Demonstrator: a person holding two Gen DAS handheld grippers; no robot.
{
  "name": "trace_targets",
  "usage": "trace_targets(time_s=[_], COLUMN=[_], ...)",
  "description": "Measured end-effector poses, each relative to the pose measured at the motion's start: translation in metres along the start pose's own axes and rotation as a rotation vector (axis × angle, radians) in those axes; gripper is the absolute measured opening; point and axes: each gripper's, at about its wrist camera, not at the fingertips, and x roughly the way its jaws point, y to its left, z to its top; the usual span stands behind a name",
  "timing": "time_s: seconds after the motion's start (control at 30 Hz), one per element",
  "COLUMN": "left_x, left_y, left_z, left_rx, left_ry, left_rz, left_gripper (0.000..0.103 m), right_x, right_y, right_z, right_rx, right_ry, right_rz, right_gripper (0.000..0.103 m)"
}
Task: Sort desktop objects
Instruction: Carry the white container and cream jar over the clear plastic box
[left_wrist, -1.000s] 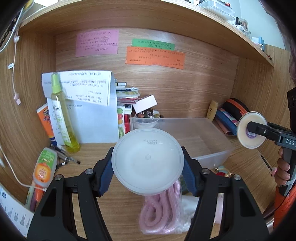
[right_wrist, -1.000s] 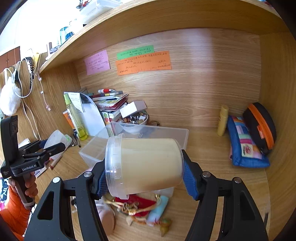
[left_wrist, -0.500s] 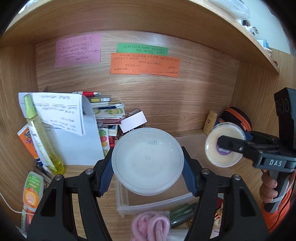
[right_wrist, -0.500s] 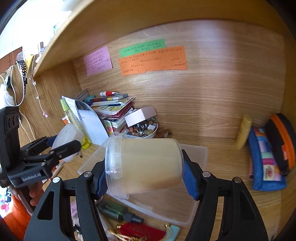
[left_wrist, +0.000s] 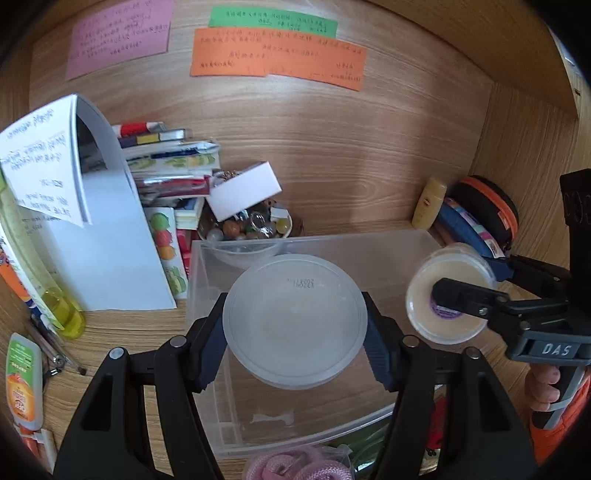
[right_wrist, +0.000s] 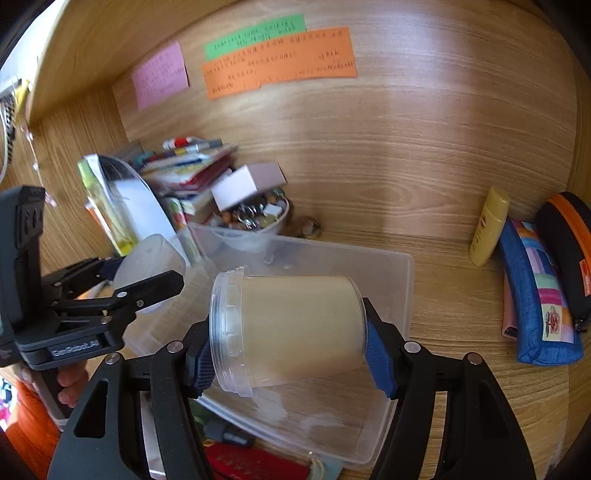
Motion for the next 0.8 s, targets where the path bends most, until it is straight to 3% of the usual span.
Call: trace_targets(time_s=[0.3, 0.47, 0.8], left_x=[0.006, 0.005, 0.019], left_y=[0.003, -0.002, -0.005], left_z=[-0.002, -0.004, -0.009], left_rx=[-0.006, 0.021, 0.045], left_ry=[0.041, 0.035, 0.106], left_rz=[-0.018, 0.025, 0.054], left_gripper=[0.065, 0.065, 0.065], right_x=[0.017, 0.021, 0.032], right_y=[0.008, 0.009, 0.013], right_z=[-0.008, -0.01, -0.014], right_rx=[-0.044, -0.059, -0.086], right_ry=[0.058, 0.076, 0.113], right_rz=[-0.035, -0.055, -0.078], right_gripper=[0.063, 0.063, 0.063])
